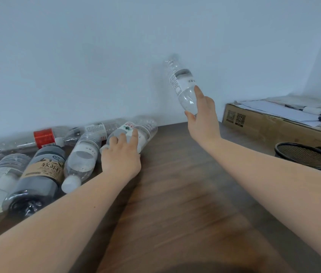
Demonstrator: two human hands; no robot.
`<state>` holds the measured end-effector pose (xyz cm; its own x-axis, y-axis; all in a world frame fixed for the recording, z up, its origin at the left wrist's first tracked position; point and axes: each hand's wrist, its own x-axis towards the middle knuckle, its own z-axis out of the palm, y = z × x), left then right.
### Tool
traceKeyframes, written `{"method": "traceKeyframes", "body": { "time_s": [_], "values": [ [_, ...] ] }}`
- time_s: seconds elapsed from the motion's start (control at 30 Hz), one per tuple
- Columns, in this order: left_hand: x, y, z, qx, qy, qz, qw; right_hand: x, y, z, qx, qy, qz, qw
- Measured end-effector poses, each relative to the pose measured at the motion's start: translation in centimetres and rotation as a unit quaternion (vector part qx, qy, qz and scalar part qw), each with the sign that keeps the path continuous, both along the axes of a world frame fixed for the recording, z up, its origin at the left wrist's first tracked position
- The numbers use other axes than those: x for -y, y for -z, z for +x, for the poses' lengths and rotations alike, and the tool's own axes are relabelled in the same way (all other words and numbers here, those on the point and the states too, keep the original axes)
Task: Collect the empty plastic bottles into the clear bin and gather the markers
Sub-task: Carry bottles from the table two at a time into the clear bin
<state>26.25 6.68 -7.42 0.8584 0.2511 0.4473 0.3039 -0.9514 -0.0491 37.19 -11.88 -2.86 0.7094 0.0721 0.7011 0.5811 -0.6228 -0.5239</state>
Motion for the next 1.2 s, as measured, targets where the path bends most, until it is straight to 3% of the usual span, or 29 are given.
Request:
{"method": "traceKeyframes", "body": {
  "time_s": [0.57, 0.87, 1.2],
  "values": [
    [9.1, -7.7, -4.2, 0.092, 0.058, -0.033, 0.994, 11.3, -6.6, -8.1, 0.034, 0.031, 0.038, 0.998],
    [21.7, -10.6, -5.9, 0.134, 0.154, -0.040, 0.978, 25.2, -7.2, -14.1, 0.030, 0.131, 0.060, 0.989],
    [38.2, -10.5, -6.3, 0.137, 0.282, -0.045, 0.948, 42.8, -2.6, -19.5, -0.034, 0.243, 0.072, 0.967]
  ]
}}
